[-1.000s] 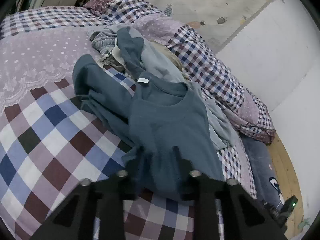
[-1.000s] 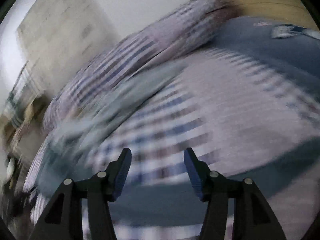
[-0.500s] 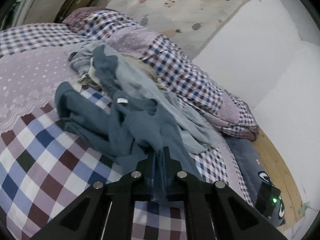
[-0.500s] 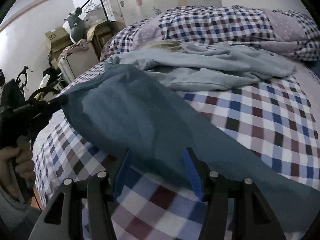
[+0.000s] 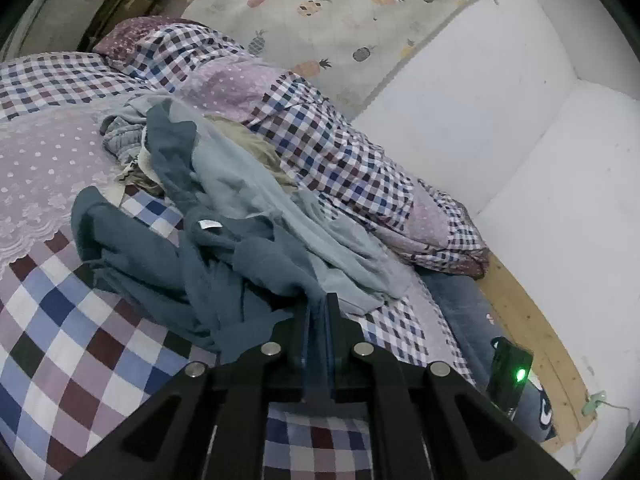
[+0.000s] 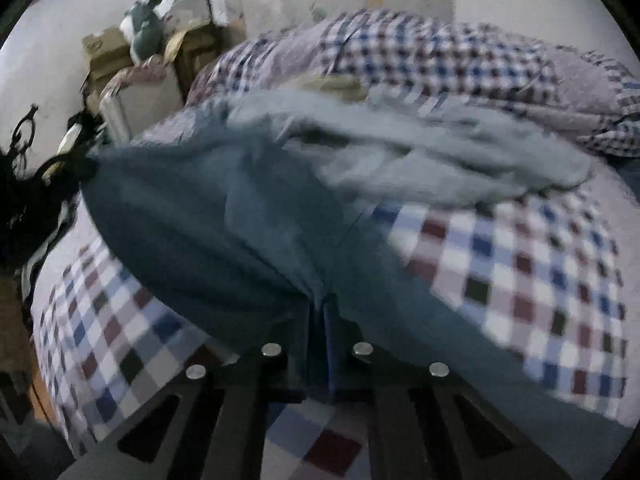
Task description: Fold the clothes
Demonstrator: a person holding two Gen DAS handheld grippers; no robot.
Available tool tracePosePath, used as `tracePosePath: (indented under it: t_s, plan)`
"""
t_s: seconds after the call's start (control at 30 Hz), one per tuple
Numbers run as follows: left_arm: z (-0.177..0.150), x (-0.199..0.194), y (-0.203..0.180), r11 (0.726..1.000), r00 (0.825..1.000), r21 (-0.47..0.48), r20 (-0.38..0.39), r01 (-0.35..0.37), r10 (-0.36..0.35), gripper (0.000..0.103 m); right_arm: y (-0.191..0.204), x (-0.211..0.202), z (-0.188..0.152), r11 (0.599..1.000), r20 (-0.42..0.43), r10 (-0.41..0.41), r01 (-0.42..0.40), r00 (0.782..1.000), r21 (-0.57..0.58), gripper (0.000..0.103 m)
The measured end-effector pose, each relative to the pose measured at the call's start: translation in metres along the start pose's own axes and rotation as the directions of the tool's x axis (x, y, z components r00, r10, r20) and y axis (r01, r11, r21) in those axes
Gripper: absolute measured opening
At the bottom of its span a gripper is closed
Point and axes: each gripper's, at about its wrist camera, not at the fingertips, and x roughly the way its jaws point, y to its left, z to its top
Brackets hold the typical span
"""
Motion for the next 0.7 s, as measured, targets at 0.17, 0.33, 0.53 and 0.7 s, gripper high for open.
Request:
tracePosePath:
  t_s: [0.17, 0.33, 0.53, 0.7]
  plan:
    - [0.005, -0.007, 0.003, 1.000, 0.999, -0.020, 0.029, 0.018, -0.017, 0.016, -0.017, -0.018, 0.044, 0.996, 0.081, -0.092, 0.093, 0.992, -0.003, 0.003]
    - [0.017, -0.027, 0.022, 0.997, 0.992, -0.081, 0.123, 0.014, -0.004, 0.053, -0.046, -0.028, 0.097, 0.974, 0.140, -0.225, 0.225, 0.964, 0.016, 0.003]
    - [0.031, -0.038, 0.063, 0.979, 0.982, -0.178, 0.144, -0.095, 0.121, 0.055, -0.117, -0.042, 0.144, 0.896, 0.174, -0.428, 0.391, 0.887, 0.211, 0.003]
    - [0.030, -0.019, 0.084, 0.956, 0.978, -0.213, 0.002, -0.204, 0.209, 0.055, -0.177, -0.034, 0.135, 0.808, 0.053, -0.505, 0.450, 0.861, 0.380, 0.005]
